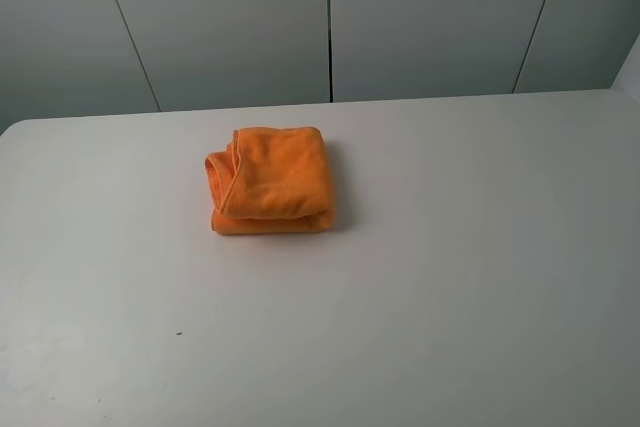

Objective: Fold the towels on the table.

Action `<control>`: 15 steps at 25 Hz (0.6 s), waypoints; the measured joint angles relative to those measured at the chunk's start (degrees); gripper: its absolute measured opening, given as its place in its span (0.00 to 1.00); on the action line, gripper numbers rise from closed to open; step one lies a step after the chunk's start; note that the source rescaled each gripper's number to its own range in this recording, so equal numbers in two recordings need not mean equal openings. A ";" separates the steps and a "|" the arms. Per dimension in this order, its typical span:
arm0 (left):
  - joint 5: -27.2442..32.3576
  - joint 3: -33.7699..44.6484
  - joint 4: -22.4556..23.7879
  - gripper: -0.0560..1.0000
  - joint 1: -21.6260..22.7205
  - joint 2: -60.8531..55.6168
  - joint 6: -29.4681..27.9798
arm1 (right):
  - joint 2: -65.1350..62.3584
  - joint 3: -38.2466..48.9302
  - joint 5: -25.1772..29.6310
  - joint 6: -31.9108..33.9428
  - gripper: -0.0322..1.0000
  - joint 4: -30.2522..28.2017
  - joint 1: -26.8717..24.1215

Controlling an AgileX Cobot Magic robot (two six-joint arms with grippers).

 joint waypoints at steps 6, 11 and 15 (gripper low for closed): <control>0.00 0.00 0.00 1.00 0.11 -0.13 0.00 | -0.49 0.00 0.00 0.00 1.00 0.00 0.00; 0.00 0.00 -0.22 1.00 5.23 -2.72 1.72 | -3.63 0.00 0.00 0.00 1.00 0.00 0.00; 0.00 0.00 -0.34 1.00 10.33 -5.53 2.17 | -3.81 0.00 0.00 0.47 1.00 0.00 -1.88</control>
